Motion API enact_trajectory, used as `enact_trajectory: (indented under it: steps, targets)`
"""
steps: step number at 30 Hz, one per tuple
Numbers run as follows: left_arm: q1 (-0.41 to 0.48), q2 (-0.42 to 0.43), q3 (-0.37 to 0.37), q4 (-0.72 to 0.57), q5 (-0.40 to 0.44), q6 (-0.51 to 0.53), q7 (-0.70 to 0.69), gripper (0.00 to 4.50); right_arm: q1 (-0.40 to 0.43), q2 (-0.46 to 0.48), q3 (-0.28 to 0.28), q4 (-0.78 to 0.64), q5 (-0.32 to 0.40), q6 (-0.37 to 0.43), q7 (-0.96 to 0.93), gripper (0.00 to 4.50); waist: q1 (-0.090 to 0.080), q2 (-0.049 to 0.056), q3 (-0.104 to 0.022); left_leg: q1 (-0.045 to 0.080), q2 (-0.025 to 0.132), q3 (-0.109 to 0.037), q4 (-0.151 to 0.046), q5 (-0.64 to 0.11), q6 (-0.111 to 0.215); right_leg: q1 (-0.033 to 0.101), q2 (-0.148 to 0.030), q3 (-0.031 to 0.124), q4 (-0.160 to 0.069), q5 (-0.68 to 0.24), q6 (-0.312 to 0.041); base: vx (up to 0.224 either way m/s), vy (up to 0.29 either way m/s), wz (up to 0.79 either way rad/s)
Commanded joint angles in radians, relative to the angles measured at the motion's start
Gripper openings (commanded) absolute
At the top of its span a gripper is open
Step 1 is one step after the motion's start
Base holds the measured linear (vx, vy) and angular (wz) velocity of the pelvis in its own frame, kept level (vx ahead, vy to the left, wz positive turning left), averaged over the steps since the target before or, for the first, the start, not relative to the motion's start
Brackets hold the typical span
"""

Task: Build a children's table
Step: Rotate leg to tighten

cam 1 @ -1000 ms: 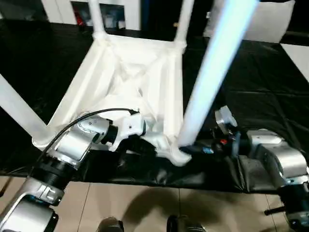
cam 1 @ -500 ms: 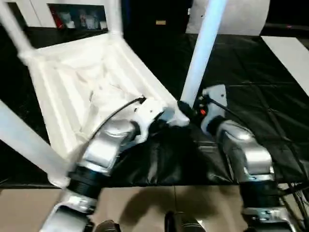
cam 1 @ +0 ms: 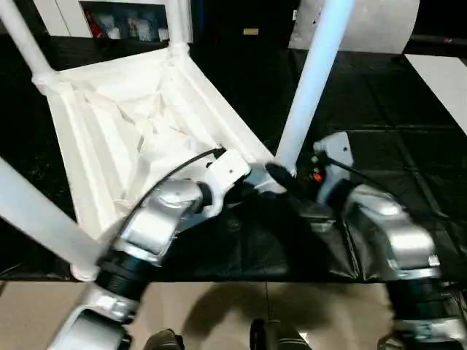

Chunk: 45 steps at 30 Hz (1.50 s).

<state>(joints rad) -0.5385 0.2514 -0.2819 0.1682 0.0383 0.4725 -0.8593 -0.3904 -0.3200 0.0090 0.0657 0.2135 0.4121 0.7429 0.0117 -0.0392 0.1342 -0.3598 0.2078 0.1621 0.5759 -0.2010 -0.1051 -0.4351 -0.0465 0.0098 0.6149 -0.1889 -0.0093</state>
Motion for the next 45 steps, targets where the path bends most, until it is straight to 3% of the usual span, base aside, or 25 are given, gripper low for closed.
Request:
enact_trajectory:
  steps: [1,5,9,14,16,18,25,31,33,38,39,41,42,44,45]
  targets:
    - [-0.009,0.026,-0.014,0.012,-0.032,-0.077,-0.092,0.0,0.002,-0.054,0.008,0.002,0.036,-0.041,0.133,4.09,0.007,-0.007,-0.07,-0.003,-0.003,0.018,-0.047,-0.031,0.107,0.082,-0.045,0.027,-0.056,0.047,-0.25,0.0,0.0,0.0]
    - [-0.02,0.095,-0.046,0.032,-0.054,-0.148,-0.234,0.0,0.001,-0.153,0.035,0.022,0.061,-0.068,0.3,4.48,0.014,-0.005,-0.071,0.001,0.002,0.02,-0.044,-0.02,0.131,0.077,-0.047,0.026,-0.05,0.074,-0.273,0.0,0.0,0.0]
    - [-0.041,0.171,-0.102,0.065,-0.061,-0.25,-0.403,0.0,-0.029,-0.221,0.068,0.063,0.094,-0.07,0.472,4.48,0.027,-0.004,-0.074,0.009,0.005,0.022,-0.043,-0.007,0.149,0.07,-0.047,0.023,-0.044,0.094,-0.298,0.0,0.0,0.0]
    - [-0.063,0.198,-0.127,0.1,-0.062,-0.303,-0.486,0.0,-0.047,-0.25,0.101,0.088,0.137,-0.058,0.61,4.09,0.035,-0.003,-0.075,0.009,0.008,0.023,-0.042,0.002,0.157,0.069,-0.051,0.02,-0.04,0.098,-0.315,0.0,0.0,0.0]
    - [-0.073,0.204,-0.136,0.115,-0.061,-0.323,-0.511,0.0,-0.057,-0.256,0.123,0.103,0.141,-0.057,0.654,3.71,0.036,-0.003,-0.076,0.009,0.008,0.023,-0.04,0.009,0.161,0.069,-0.052,0.018,-0.038,0.103,-0.322,0.0,0.0,0.0]
    - [-0.086,0.208,-0.143,0.136,-0.059,-0.347,-0.537,0.0,-0.066,-0.259,0.147,0.117,0.139,-0.058,0.696,3.68,0.041,-0.006,-0.076,0.007,0.01,0.025,-0.038,0.017,0.164,0.069,-0.055,0.018,-0.036,0.106,-0.326,0.0,0.0,0.0]
    - [-0.101,0.215,-0.147,0.169,-0.054,-0.383,-0.566,0.0,-0.08,-0.246,0.168,0.132,0.147,-0.056,0.729,2.95,0.043,-0.012,-0.073,0.004,0.01,0.026,-0.039,-0.006,0.144,0.068,-0.058,0.019,-0.041,0.046,-0.306,0.0,0.0,0.0]
    - [-0.102,0.216,-0.141,0.183,-0.056,-0.396,-0.573,0.0,-0.08,-0.238,0.169,0.135,0.156,-0.061,0.73,2.66,0.043,-0.011,-0.075,0.003,0.009,0.026,-0.037,0.028,0.152,0.069,-0.056,0.018,-0.034,0.102,-0.313,0.0,0.0,0.0]
    - [-0.098,0.215,-0.136,0.181,-0.058,-0.388,-0.566,0.0,-0.073,-0.233,0.163,0.123,0.168,-0.044,0.722,2.37,0.043,-0.012,-0.074,0.003,0.009,0.026,-0.037,0.028,0.154,0.069,-0.056,0.018,-0.035,0.102,-0.314,0.0,0.0,0.0]
    - [-0.081,0.187,-0.098,0.157,-0.067,-0.297,-0.471,0.0,-0.034,-0.178,0.124,0.048,0.186,0.022,0.576,2.14,0.042,-0.009,-0.069,0.001,0.011,0.027,-0.042,0.0,0.13,0.065,-0.059,0.02,-0.041,0.049,-0.304,0.0,0.0,0.0]
    - [-0.081,0.187,-0.098,0.157,-0.067,-0.297,-0.471,0.0,-0.034,-0.178,0.124,0.048,0.186,0.022,0.576,2.09,0.041,-0.012,-0.067,0.0,0.008,0.025,-0.043,-0.017,0.117,0.067,-0.057,0.019,-0.046,0.018,-0.295,0.0,0.0,0.0]
    - [-0.063,0.145,-0.064,0.118,-0.074,-0.194,-0.369,0.0,-0.011,-0.117,0.106,-0.001,0.149,0.06,0.409,2.07,0.038,-0.011,-0.065,0.001,0.008,0.024,-0.047,-0.048,0.097,0.066,-0.058,0.02,-0.053,-0.044,-0.277,0.0,0.0,0.0]
    - [-0.06,0.137,-0.059,0.11,-0.075,-0.176,-0.35,0.0,-0.008,-0.105,0.103,-0.008,0.141,0.068,0.378,2.06,0.036,-0.009,-0.059,0.001,0.01,0.023,-0.051,-0.063,0.072,0.061,-0.058,0.02,-0.058,-0.085,-0.264,0.0,0.0,0.0]
    - [-0.045,0.081,-0.031,0.072,-0.07,-0.096,-0.244,0.0,-0.005,-0.035,0.084,-0.027,0.101,0.109,0.224,2.02,0.031,-0.01,-0.063,0.0,0.006,0.021,-0.053,-0.089,0.051,0.063,-0.059,0.019,-0.063,-0.151,-0.246,0.0,0.0,0.0]
    - [-0.034,0.032,-0.012,0.048,-0.06,-0.041,-0.159,0.0,-0.008,0.026,0.066,-0.033,0.063,0.139,0.095,2.01,0.016,-0.015,-0.061,-0.008,0.003,0.016,-0.057,-0.099,0.022,0.065,-0.057,0.018,-0.071,-0.223,-0.213,0.0,0.0,0.0]
